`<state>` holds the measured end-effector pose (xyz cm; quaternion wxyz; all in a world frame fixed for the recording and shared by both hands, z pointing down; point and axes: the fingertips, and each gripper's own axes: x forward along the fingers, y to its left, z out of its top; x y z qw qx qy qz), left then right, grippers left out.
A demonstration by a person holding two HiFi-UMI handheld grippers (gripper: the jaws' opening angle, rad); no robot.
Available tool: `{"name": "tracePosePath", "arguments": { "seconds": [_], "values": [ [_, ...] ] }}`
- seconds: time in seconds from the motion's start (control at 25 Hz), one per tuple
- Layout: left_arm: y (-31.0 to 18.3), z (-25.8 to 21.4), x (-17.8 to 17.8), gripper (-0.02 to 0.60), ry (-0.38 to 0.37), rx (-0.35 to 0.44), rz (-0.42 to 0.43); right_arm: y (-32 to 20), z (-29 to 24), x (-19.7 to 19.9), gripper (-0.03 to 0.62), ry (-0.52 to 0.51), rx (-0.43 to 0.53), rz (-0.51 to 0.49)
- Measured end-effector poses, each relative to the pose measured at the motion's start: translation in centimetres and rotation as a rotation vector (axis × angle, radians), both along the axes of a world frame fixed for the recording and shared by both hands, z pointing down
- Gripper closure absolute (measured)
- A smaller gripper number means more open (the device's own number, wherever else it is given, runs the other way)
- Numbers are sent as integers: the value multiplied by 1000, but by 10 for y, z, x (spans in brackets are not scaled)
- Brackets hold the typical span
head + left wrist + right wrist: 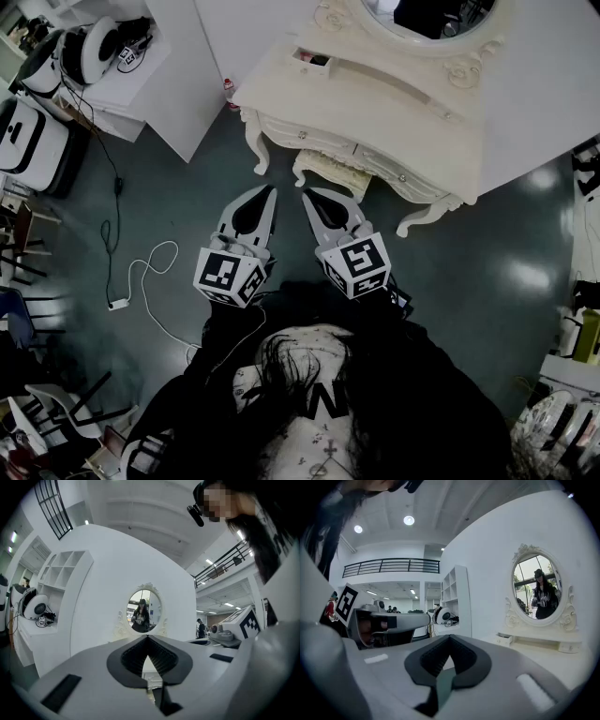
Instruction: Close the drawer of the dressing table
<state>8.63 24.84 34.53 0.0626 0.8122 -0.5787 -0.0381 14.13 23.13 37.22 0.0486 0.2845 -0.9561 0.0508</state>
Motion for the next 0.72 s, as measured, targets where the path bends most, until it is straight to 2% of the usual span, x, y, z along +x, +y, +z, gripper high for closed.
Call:
{"name": "tracePosePath", "arguments": {
  "seconds": [0.48, 0.72],
  "values": [
    [17, 1, -30, 581, 14, 10, 11, 18, 3, -29, 586, -16, -15, 13],
    [24, 9, -44, 581, 16, -10, 31, 27, 14, -40, 586, -22, -64, 41]
  ]
}}
